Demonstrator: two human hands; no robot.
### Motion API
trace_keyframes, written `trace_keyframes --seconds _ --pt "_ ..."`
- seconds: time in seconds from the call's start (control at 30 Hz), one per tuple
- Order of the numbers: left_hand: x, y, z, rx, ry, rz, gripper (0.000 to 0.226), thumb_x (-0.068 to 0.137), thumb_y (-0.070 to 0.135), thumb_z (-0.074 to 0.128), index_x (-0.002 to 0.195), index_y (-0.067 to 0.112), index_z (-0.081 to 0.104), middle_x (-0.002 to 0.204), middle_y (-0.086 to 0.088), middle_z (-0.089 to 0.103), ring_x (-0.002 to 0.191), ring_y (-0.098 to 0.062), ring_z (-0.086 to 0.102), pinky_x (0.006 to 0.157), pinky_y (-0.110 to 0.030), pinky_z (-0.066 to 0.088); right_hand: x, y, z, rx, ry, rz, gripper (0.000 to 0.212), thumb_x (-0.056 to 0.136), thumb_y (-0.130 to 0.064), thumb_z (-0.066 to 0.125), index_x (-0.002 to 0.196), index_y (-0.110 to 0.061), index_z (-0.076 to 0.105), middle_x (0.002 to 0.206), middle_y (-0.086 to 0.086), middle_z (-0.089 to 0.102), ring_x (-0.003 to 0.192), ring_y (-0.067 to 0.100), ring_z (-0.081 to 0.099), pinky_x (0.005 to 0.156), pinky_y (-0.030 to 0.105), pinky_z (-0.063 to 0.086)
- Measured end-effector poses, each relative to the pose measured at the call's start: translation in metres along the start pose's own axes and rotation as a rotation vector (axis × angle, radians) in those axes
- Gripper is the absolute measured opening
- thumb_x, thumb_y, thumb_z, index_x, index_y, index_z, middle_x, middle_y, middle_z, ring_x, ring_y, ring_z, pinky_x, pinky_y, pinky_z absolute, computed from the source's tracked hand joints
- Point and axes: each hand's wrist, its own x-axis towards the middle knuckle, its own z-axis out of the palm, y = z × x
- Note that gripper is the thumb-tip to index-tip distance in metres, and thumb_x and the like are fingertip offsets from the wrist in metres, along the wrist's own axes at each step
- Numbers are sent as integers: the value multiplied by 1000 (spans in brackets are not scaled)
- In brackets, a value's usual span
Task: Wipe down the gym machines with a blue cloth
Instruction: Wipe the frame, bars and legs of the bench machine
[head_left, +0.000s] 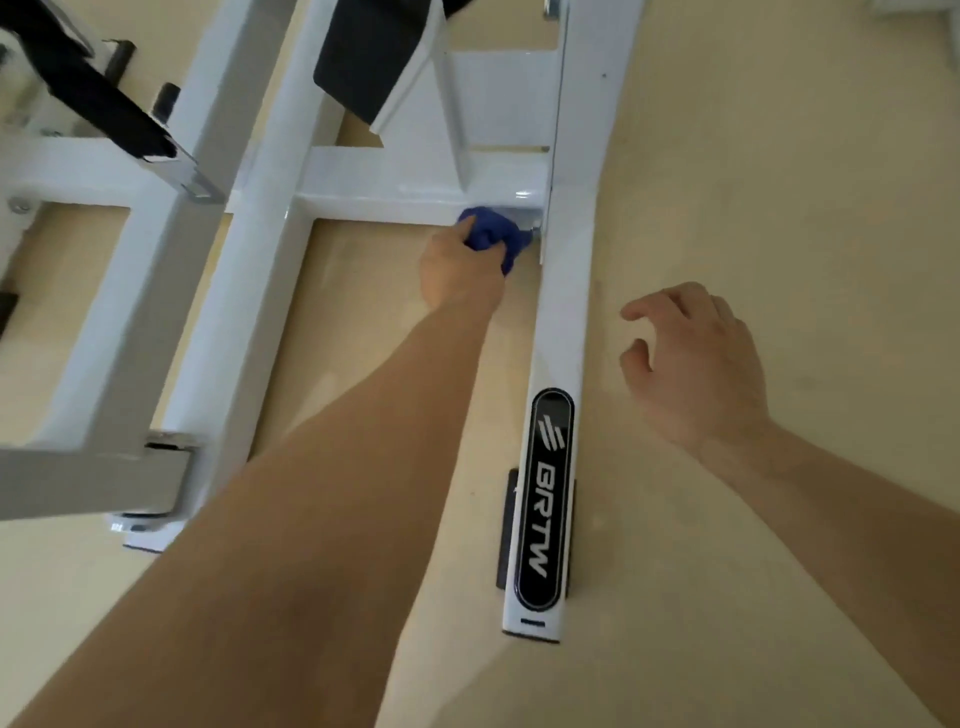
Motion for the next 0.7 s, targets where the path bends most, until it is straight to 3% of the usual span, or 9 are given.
trace_keyframes --seconds 0.07,0.17,0.27,0.37,0.43,0.53,0.63,0.7 --pt "-1 -5 -17 60 -25 52 22 75 9 52 73 19 71 70 2 72 73 -28 68 59 -34 51 8 -10 4 46 -65 8 45 87 -15 57 132 -18 57 126 9 54 112 33 53 88 42 44" --pt "-17 -17 -24 71 -35 21 14 72 16 62 72 27 70 65 -1 67 58 -17 59 59 -38 54 16 -25 14 122 -196 18 61 88 -19 59 145 -22 37 136 6 42 117 30 50 87 41 48" --pt "-41 -21 -13 -23 -105 -24 27 69 15 71 78 40 72 60 5 65 55 -17 60 62 -41 57 22 -31 18 173 -322 -27 87 81 -16 66 153 -32 20 147 1 27 123 28 46 89 38 47" --pt "-64 -29 -7 -52 -176 -43 31 64 17 77 92 30 74 75 3 72 67 -19 67 68 -43 61 30 -34 27 249 -438 -100 101 74 -18 71 154 -40 14 154 -3 17 124 29 47 96 41 48" --pt "-74 -38 -7 -81 -188 -66 34 64 14 81 95 25 70 85 0 73 77 -19 70 71 -41 60 30 -36 37 498 -572 -79 95 71 -21 70 152 -38 23 150 -2 32 110 19 56 95 44 52" --pt "-85 -48 -10 -99 -227 -97 32 71 4 82 92 23 66 85 0 71 73 -10 68 67 -29 58 18 -33 48 869 -693 23 67 75 -10 65 138 -25 47 121 5 64 84 19 68 79 50 60" --pt "-87 -59 -19 -95 -342 -139 26 75 5 80 96 16 68 84 0 71 74 -10 68 72 -31 60 6 -28 52 750 -636 15 58 78 -13 75 132 -26 55 113 -7 68 96 12 68 89 38 56" --pt "-84 -64 -26 -152 -407 -202 25 80 8 78 102 13 68 89 -2 70 77 -12 68 74 -32 59 5 -23 57 651 -573 11 44 81 -15 75 120 -29 61 104 -13 68 94 3 64 82 22 52"
